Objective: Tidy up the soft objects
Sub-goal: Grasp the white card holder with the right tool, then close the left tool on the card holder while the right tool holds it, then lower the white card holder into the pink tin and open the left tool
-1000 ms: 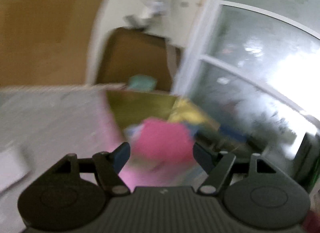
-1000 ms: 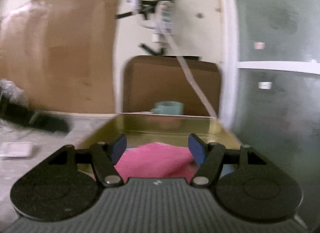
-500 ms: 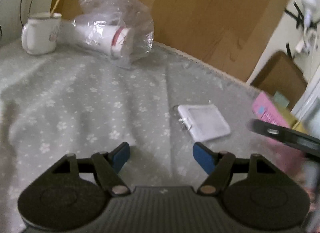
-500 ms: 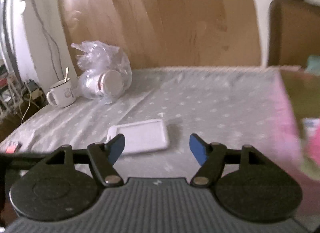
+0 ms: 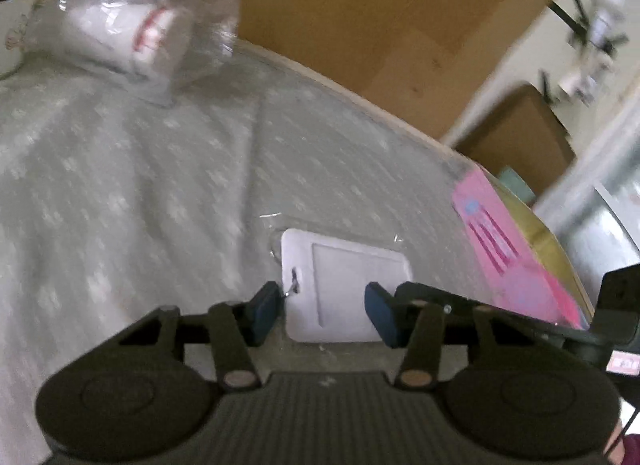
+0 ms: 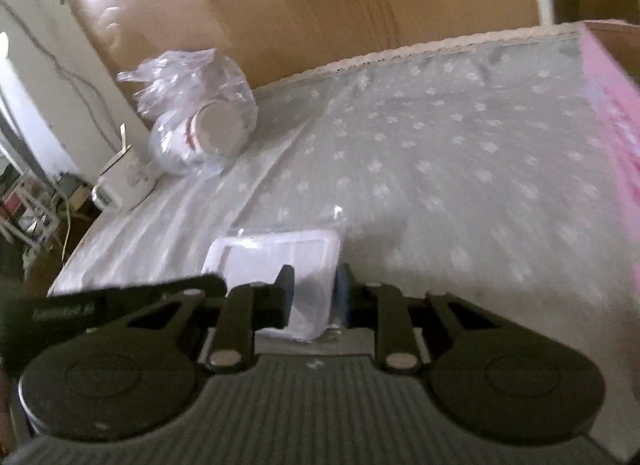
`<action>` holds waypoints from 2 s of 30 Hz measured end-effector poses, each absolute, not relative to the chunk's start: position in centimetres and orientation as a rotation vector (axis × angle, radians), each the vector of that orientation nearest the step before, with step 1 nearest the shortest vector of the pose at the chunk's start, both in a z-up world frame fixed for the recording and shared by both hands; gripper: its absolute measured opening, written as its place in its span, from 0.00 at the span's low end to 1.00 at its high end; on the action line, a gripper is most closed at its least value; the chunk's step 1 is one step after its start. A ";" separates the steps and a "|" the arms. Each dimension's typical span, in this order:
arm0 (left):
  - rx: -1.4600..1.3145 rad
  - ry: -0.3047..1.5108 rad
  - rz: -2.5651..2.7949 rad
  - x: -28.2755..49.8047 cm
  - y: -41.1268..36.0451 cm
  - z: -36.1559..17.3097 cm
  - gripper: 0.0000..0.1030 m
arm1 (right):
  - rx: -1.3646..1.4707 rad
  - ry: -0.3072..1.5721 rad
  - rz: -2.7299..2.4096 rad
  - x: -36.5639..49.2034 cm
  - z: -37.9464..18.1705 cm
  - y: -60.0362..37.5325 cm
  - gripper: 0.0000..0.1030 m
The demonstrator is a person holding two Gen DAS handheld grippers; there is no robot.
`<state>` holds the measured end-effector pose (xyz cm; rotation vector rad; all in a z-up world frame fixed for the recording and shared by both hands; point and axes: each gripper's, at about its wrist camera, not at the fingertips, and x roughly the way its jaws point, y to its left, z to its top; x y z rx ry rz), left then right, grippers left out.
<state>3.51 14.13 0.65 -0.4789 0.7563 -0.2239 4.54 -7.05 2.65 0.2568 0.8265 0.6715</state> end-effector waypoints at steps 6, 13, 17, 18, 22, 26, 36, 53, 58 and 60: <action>-0.398 0.772 -0.366 -2.2 8.9 0.4 0.46 | 0.261 0.766 0.649 -3.5 2.1 -13.8 0.28; -0.232 0.783 -0.524 -4.7 1.4 0.5 0.56 | 0.161 0.653 0.529 -12.9 1.6 -20.1 0.38; -0.231 0.808 -0.562 -4.6 -0.3 1.0 0.70 | 0.159 0.624 0.508 -14.9 1.2 -22.2 0.66; -0.218 0.799 -0.551 -4.7 -0.3 1.3 0.72 | 0.154 0.613 0.502 -15.2 1.1 -22.5 0.68; -0.182 0.796 -0.498 -4.5 0.1 2.0 0.72 | 0.027 0.554 0.498 -16.2 0.8 -22.1 0.69; -0.165 0.831 -0.508 -3.9 -0.4 1.2 0.71 | -0.037 0.540 0.542 -16.0 -0.1 -21.4 0.69; -0.081 0.726 -0.572 -2.8 -3.6 6.4 0.61 | -0.148 0.353 0.465 -15.9 1.6 -20.8 0.63; -0.043 0.772 -0.488 18.0 -16.9 7.6 0.72 | -0.090 0.537 0.284 6.2 6.7 -29.1 0.63; -0.050 0.702 -0.396 18.6 -15.9 7.9 0.72 | -0.086 0.519 0.170 9.6 6.5 -29.5 0.62; -0.051 0.655 -0.372 17.2 -14.9 8.6 0.72 | 0.030 0.441 0.173 8.0 7.0 -31.2 0.62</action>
